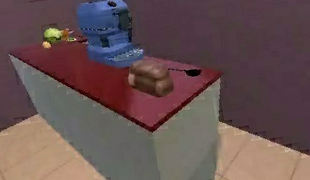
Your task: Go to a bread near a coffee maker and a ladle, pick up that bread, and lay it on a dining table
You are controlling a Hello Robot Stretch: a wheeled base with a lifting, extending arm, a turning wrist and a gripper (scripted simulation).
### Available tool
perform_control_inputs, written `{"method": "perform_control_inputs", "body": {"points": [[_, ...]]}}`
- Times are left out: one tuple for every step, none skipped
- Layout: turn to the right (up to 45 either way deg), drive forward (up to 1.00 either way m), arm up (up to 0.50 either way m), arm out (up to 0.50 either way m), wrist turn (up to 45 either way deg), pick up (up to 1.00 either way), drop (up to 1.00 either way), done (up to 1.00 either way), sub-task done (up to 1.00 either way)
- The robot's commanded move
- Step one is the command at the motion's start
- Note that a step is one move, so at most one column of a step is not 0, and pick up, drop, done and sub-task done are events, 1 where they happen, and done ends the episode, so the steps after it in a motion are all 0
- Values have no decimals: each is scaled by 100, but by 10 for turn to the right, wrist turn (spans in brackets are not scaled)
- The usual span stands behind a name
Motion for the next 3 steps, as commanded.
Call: {"method": "perform_control_inputs", "body": {"points": [[-450,0,0,0,0,0,0,0,0],[0,70,0,0,0,0,0,0,0],[-450,0,0,0,0,0,0,0,0]]}}
